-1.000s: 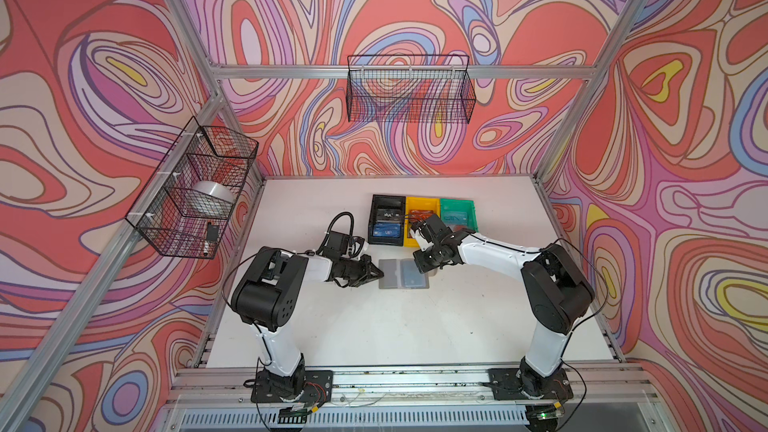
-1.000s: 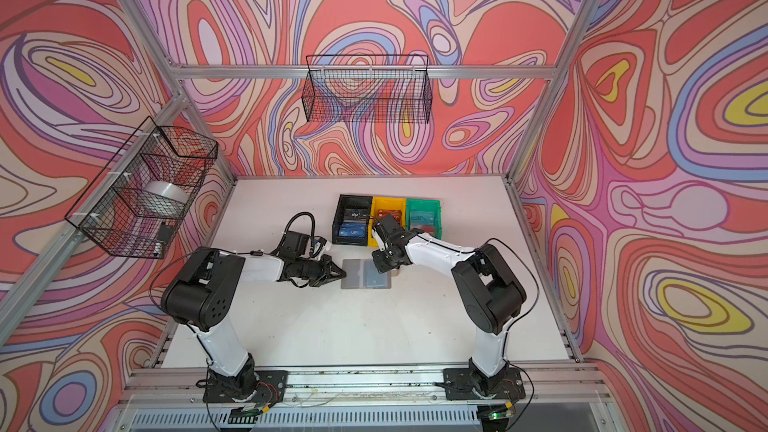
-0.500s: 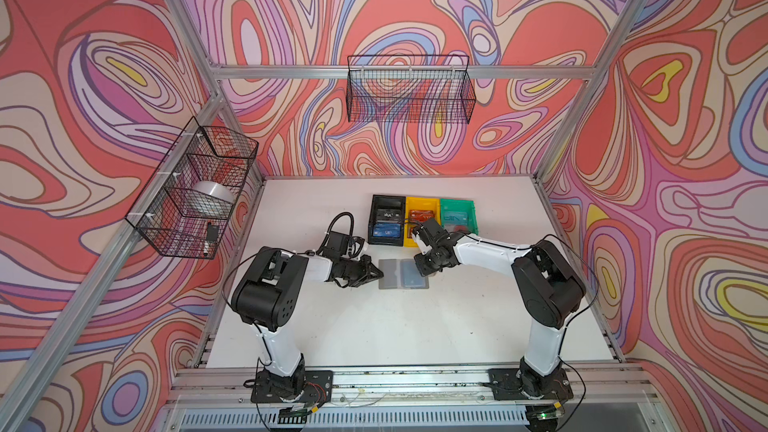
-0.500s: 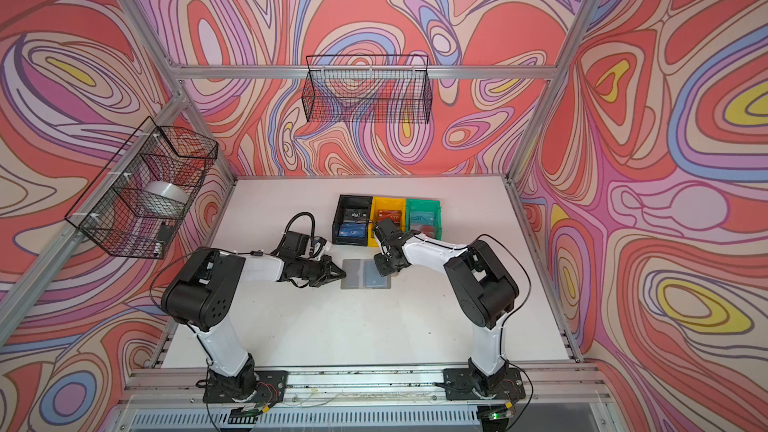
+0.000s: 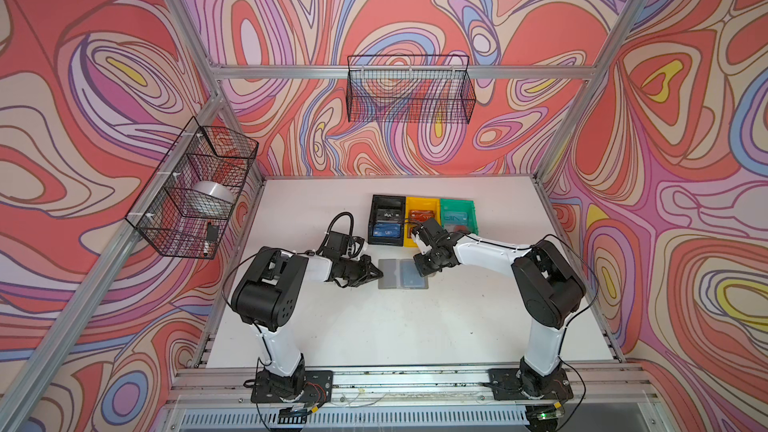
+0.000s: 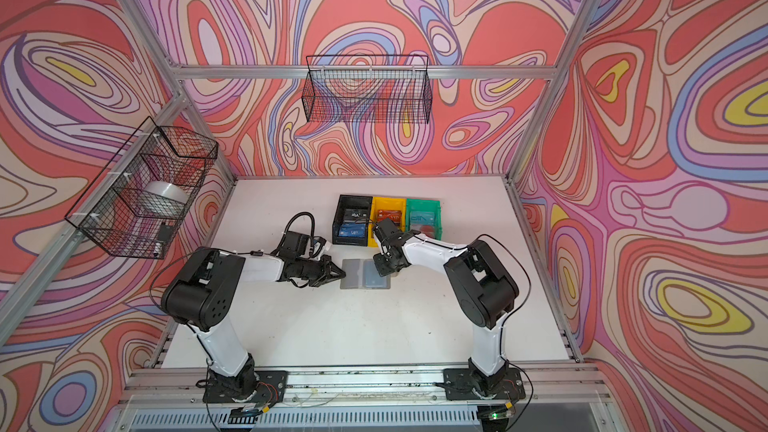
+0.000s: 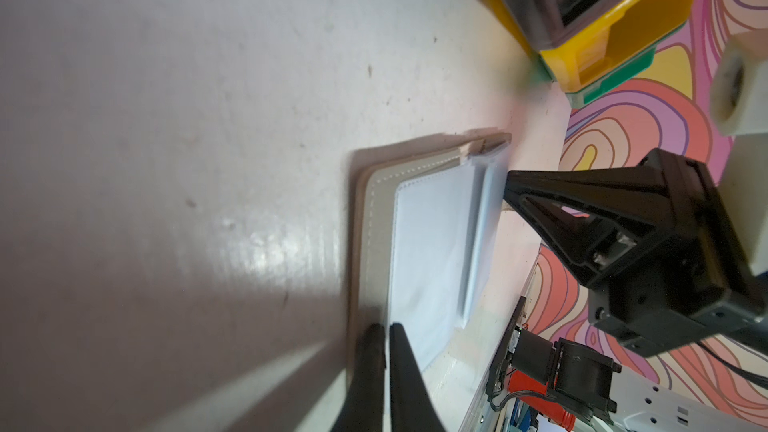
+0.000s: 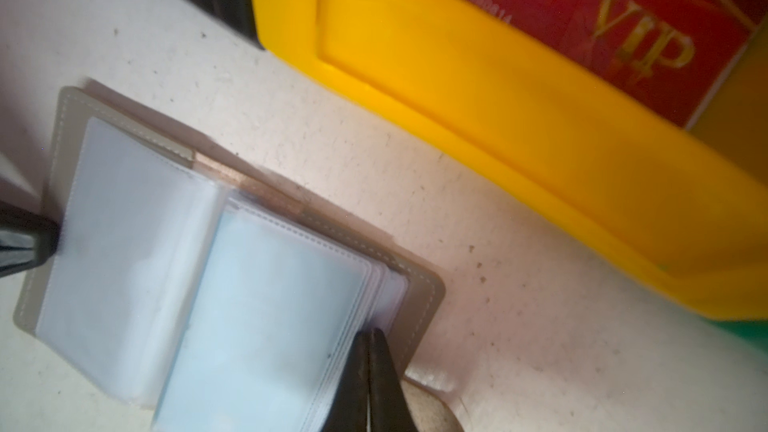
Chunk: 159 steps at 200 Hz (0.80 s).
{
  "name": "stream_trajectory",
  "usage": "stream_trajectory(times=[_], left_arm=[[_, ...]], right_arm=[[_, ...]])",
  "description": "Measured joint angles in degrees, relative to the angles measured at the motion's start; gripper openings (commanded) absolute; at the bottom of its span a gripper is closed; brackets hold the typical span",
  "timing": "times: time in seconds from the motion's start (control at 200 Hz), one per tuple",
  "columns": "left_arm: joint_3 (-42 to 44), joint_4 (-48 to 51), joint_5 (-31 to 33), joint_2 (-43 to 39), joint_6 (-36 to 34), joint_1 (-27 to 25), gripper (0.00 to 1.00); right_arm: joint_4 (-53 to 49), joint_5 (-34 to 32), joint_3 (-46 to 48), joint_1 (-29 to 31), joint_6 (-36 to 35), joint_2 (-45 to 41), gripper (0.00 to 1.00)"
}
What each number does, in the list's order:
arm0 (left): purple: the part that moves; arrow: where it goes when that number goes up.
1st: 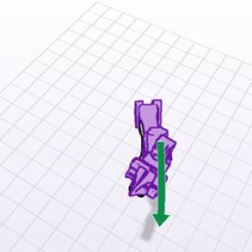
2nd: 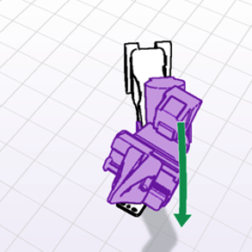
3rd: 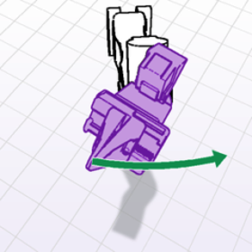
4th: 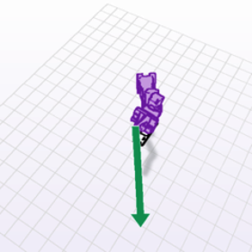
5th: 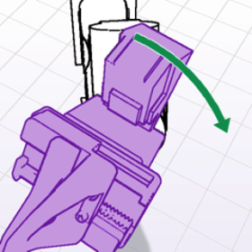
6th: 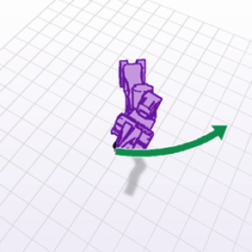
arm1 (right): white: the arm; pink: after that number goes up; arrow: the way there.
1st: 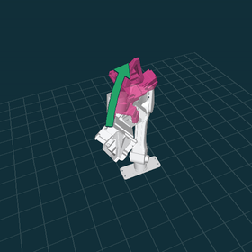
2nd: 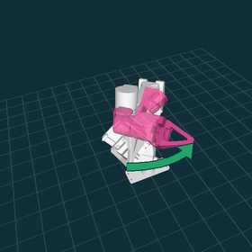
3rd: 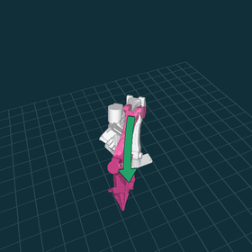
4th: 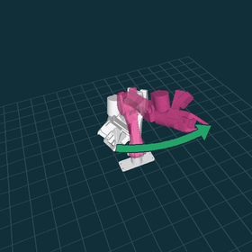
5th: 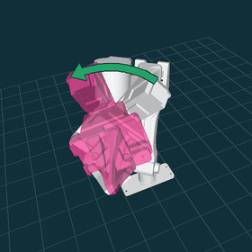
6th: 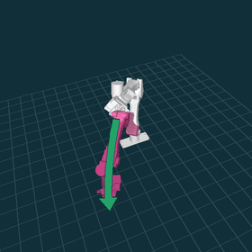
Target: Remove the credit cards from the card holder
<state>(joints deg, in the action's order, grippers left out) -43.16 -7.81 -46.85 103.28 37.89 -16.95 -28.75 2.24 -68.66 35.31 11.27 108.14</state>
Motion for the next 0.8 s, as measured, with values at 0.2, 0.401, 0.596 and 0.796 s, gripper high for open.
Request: stream_trajectory(times=[0.2,0.401,0.596,0.796], left_arm=[[0.0,0.02,0.02,0.0,-0.2,0.0,0.09],[0.0,0.17,0.04,0.0,-0.37,0.02,0.09],[0.0,0.2,0.07,0.0,-0.42,0.0,0.09],[0.0,0.24,0.09,0.0,-0.44,0.0,0.09]], right_arm=[[-0.13,-0.61,0.0,0.2,-0.02,-0.09,0.06],[-1.29,-1.42,0.0,0.42,-0.02,-1.57,0.07],[-1.66,-1.38,-0.02,0.42,-0.02,-2.03,0.06],[-1.4,-0.39,-0.15,0.42,-0.02,-1.22,0.06]])
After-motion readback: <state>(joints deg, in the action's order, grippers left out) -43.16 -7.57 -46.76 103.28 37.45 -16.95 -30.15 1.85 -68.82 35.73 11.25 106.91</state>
